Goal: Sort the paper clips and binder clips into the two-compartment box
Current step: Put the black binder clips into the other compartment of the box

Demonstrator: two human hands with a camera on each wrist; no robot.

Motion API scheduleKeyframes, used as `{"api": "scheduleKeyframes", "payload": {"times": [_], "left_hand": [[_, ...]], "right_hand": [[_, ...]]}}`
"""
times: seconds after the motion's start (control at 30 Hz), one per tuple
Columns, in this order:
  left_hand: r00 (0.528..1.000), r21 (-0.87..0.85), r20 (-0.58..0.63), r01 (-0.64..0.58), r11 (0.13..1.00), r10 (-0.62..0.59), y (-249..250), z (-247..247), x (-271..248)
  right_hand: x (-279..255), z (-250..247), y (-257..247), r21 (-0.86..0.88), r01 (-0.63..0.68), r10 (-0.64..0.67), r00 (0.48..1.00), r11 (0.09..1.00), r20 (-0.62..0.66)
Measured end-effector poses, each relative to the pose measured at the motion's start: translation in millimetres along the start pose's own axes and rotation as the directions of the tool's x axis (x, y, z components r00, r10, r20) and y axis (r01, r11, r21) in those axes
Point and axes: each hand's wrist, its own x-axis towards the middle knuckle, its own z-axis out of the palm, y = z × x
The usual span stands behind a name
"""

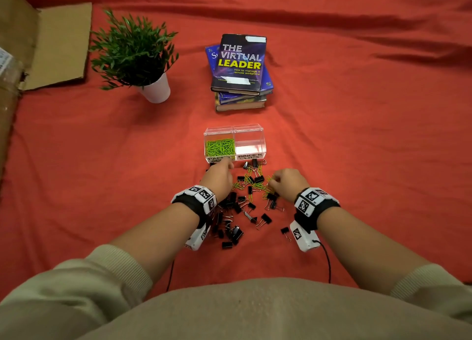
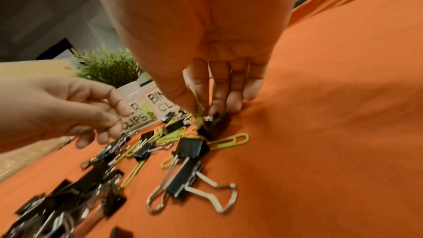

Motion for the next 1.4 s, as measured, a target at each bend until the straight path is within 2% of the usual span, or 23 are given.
{"api": "scheduleKeyframes", "payload": {"times": [0.07, 0.17, 0.3, 0.4, 0.5, 0.57, 0.63, 0.7, 0.83, 0.9, 0.97, 1.03, 1.13, 1.2, 1.27, 1.4], "left_hand": [[0.998, -0.015, 0.045, 0.044, 0.999, -0.043, -2.3, 0.1, -1.5], [0.994, 0.063, 0.104, 0.030, 0.998, -0.037, -2.5, 4.2, -3.8], [0.994, 0.195, 0.105, -0.061, 0.979, 0.041, -4.6, 17.0, -4.3], [0.991, 0.258, 0.119, -0.097, 0.961, 0.068, -6.6, 22.4, -1.7], [0.986, 0.302, 0.115, -0.148, 0.942, 0.119, -5.3, 22.9, 0.2], [0.984, 0.325, 0.117, -0.166, 0.931, 0.135, -3.5, 22.8, 0.4], [0.984, 0.329, 0.127, -0.159, 0.931, 0.124, -2.7, 22.1, -0.3], [0.984, 0.310, 0.149, -0.138, 0.941, 0.095, -3.3, 20.7, -1.2], [0.989, 0.158, 0.132, -0.093, 0.983, 0.072, -1.8, 13.1, -3.6], [0.995, 0.039, 0.088, -0.059, 0.998, 0.055, 1.5, 7.1, -6.1], [0.999, -0.084, 0.048, -0.016, 0.996, 0.020, 4.4, 1.7, -7.2], [0.999, -0.179, 0.044, 0.007, 0.984, 0.001, 5.4, -1.4, -6.8], [0.998, -0.294, 0.062, 0.020, 0.956, -0.002, 9.5, -3.9, -5.8], [0.995, -0.357, 0.091, 0.059, 0.932, -0.028, 12.5, -3.6, -4.5], [0.989, -0.393, 0.132, 0.118, 0.912, -0.071, 15.6, -1.9, -3.6], [0.975, -0.431, 0.190, 0.189, 0.882, -0.116, 20.1, 4.1, -2.7]], "right_hand": [[-0.4, -4.5, 5.8, 0.076, -0.003, 0.003, 1.000, 0.997, -0.002], [0.1, -8.9, 16.6, 0.266, -0.025, 0.036, 0.999, 0.964, -0.037], [-2.0, -11.5, 19.0, 0.549, -0.075, 0.103, 0.994, 0.832, -0.021], [-5.8, -14.0, 12.3, 0.731, -0.120, 0.135, 0.990, 0.671, 0.039], [-9.0, -13.0, 8.3, 0.900, -0.182, 0.117, 0.982, 0.396, 0.147], [-11.1, -10.2, 6.9, 0.947, -0.222, 0.069, 0.975, 0.235, 0.211], [-12.1, -8.5, 4.7, 0.949, -0.253, 0.037, 0.967, 0.187, 0.251], [-10.6, -9.0, 2.3, 0.926, -0.262, 0.045, 0.965, 0.271, 0.259], [-5.2, -10.1, 2.2, 0.803, -0.187, 0.049, 0.980, 0.566, 0.194], [-3.6, -11.0, 3.7, 0.750, -0.149, 0.057, 0.987, 0.645, 0.148], [-3.3, -13.1, 5.4, 0.713, -0.138, 0.087, 0.990, 0.687, 0.108], [-0.1, -11.4, 9.1, 0.646, -0.129, 0.127, 0.991, 0.753, 0.050], [2.6, -5.8, 15.7, 0.388, -0.077, 0.088, 0.996, 0.918, -0.011], [1.6, -1.2, 18.2, 0.256, -0.049, 0.043, 0.999, 0.965, 0.026], [2.3, 2.6, 22.1, 0.204, -0.059, 0.054, 0.998, 0.977, 0.030], [3.2, 0.1, 30.4, 0.268, -0.106, 0.138, 0.985, 0.958, -0.103]]}}
